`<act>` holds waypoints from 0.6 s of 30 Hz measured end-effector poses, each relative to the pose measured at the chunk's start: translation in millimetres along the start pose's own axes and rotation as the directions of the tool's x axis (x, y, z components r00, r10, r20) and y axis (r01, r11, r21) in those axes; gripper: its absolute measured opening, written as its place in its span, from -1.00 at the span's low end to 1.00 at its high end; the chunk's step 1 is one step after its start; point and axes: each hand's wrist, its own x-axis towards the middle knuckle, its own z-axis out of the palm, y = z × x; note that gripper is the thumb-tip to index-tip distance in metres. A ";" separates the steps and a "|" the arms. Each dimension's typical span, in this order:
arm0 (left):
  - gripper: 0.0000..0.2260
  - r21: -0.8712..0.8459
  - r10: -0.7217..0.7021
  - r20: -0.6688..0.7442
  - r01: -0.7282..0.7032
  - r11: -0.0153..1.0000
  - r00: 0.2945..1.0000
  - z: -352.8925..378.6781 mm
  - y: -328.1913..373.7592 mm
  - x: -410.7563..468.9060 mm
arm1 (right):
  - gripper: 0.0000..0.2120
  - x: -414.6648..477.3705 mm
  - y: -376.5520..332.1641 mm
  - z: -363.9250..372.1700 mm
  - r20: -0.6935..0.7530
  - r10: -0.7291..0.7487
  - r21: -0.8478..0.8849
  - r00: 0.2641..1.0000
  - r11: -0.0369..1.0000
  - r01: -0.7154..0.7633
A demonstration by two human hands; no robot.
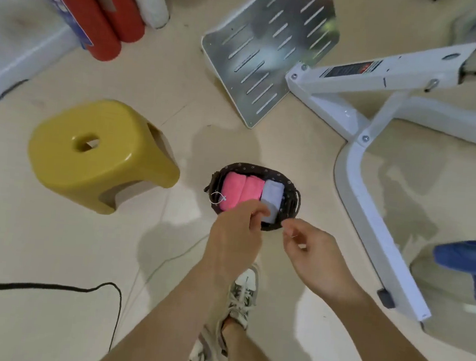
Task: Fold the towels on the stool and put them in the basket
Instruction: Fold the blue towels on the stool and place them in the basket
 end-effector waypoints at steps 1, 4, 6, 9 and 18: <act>-0.79 -0.056 0.017 -0.017 -0.018 0.998 1.000 -0.4 25.7 -15.3 | -0.80 -16.7 -3.9 -18.6 -0.028 -0.006 0.004 1.000 1.000 0.006; -0.79 -0.163 0.082 -0.007 -0.082 0.983 0.997 8.1 90.2 -55.2 | -0.79 -65.3 -13.1 -78.9 -0.146 -0.031 -0.010 0.989 0.999 0.030; -0.85 -0.211 0.136 0.027 -0.127 0.969 0.990 19.8 128.5 -75.3 | -0.76 -96.1 -14.2 -119.3 -0.255 -0.052 -0.009 0.966 0.999 0.051; -0.81 -0.148 0.228 0.021 -0.223 0.964 0.973 38.1 180.0 -109.6 | -0.72 -142.5 -11.5 -173.5 -0.399 -0.027 0.040 0.916 0.998 0.047; -0.78 -0.079 0.351 0.050 -0.347 0.935 0.935 128.9 327.0 -131.9 | -0.65 -199.8 51.3 -337.7 -0.499 0.281 0.462 0.820 0.887 -0.022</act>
